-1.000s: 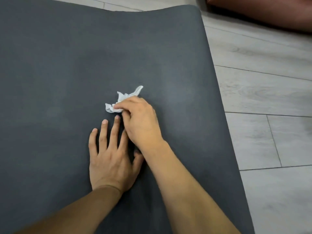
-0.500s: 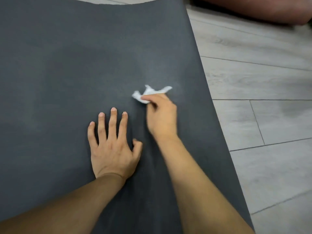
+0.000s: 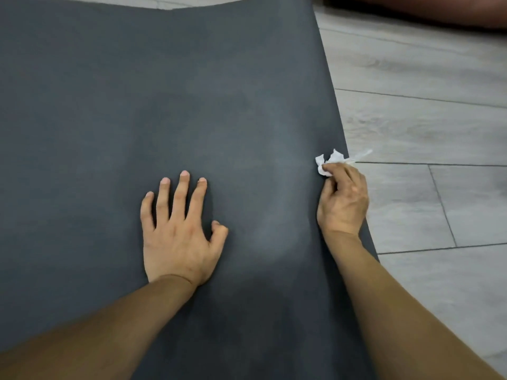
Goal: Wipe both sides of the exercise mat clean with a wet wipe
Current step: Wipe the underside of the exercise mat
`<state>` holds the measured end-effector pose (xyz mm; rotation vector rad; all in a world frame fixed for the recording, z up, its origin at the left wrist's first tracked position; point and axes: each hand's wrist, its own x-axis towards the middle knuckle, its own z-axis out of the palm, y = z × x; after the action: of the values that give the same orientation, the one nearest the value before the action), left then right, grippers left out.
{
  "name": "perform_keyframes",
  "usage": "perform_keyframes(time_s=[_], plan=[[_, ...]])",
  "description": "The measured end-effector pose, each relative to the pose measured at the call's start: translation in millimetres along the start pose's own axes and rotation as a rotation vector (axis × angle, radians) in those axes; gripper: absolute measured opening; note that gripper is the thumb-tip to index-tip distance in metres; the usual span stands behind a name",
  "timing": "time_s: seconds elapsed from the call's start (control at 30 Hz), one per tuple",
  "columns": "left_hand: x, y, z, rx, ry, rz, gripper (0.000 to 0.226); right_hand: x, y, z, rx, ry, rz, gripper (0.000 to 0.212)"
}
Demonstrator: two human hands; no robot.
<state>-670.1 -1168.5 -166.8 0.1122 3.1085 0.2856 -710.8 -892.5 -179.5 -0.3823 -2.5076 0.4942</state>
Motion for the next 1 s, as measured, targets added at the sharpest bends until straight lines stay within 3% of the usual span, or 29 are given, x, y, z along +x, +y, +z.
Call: perform_keyframes(time_s=[0.2,0.4,0.6,0.7,0.8,0.83,0.9,0.93,1.0], plan=[[-16.6,1.0,-6.2,0.018,-0.026,0.050,0.069,2.4,0.6,-4.7,0.083,-0.027,0.025,0.030],[-149.9,-5.6,-14.2,0.046,-0.100,0.058,0.072,3.8,0.5,-7.4,0.058,-0.058,0.023,0.027],[-147.5,-4.2,-4.7,0.078,-0.063,0.042,0.077,-1.3,-30.3,5.9,-0.040,-0.080,0.075,0.020],[-148.7,-4.3,-3.5,0.104,-0.069,0.042,0.078,-31.5,-110.0,20.4,0.252,-0.065,-0.123,0.021],[-147.7,-4.5,-2.8,0.109,-0.064,0.035,0.079,-76.1,-180.7,22.1,0.274,-0.432,-0.531,0.020],[-147.7,-4.4,-2.7,0.109,-0.060,0.037,0.079,-76.3,-179.4,20.6,0.225,-0.521,-0.657,0.025],[-147.5,-4.6,-3.8,0.101,-0.052,0.037,0.079,-49.9,-138.3,15.8,0.167,-0.477,-0.768,0.036],[-147.1,-4.7,-3.9,0.100,-0.050,0.036,0.079,-32.4,-108.2,9.5,0.092,-0.438,-0.761,0.035],[-146.8,-3.2,-4.0,0.102,-0.056,0.032,0.079,2.5,-45.7,-13.1,-0.125,-0.422,-0.553,0.030]])
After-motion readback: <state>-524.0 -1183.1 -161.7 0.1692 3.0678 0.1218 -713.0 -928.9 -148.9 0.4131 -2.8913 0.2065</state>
